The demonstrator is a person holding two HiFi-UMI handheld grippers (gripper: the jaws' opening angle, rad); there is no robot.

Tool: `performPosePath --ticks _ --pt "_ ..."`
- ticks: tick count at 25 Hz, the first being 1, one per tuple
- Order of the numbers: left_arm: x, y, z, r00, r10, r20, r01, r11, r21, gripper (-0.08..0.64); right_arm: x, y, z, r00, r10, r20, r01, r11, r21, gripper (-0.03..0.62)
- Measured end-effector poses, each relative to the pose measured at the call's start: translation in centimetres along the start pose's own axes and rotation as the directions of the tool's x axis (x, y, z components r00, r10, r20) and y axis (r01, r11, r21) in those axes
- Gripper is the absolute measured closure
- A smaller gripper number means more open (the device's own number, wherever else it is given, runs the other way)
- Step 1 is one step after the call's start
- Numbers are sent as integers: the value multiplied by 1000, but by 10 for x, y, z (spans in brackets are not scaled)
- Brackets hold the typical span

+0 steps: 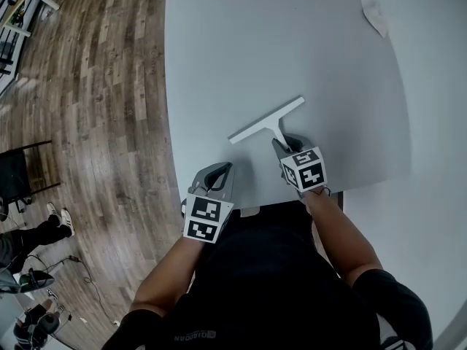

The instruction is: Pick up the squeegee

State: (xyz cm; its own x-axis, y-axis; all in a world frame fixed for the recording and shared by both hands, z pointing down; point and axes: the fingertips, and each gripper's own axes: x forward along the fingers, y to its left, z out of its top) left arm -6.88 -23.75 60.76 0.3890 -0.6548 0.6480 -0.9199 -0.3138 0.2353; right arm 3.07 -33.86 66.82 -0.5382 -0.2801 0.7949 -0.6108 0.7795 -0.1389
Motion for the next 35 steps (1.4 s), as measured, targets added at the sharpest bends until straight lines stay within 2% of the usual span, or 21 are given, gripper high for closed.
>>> performPosePath --ticks 4,9,12,17,21,25,29,35 --pt "-21 3 2 999 -5 37 4 1000 16 552 -22 20 19 995 22 97 -28 998 64 503" --pt "-47 11 8 995 -19 99 20 1000 -11 552 -54 47 43 975 28 219 -60 988 141 503" --pt "-61 6 17 990 -32 134 29 999 26 552 -74 62 51 964 16 265 -56 988 144 503" --pt "-82 -11 26 983 -72 169 50 990 135 552 -108 88 67 932 18 361 -83 983 166 505" --pt "-91 -19 29 978 -77 196 45 986 160 552 -132 109 77 908 39 418 -91 990 104 503" --pt "-99 -32 36 970 -59 235 32 992 121 552 -154 117 78 889 78 450 -109 993 43 505" --pt "-106 -45 39 959 -32 281 38 999 -17 552 -170 120 76 865 144 482 -158 987 -10 503" --pt "-103 -80 34 950 69 304 -52 997 -64 552 -201 107 54 844 229 484 -213 973 -88 504"
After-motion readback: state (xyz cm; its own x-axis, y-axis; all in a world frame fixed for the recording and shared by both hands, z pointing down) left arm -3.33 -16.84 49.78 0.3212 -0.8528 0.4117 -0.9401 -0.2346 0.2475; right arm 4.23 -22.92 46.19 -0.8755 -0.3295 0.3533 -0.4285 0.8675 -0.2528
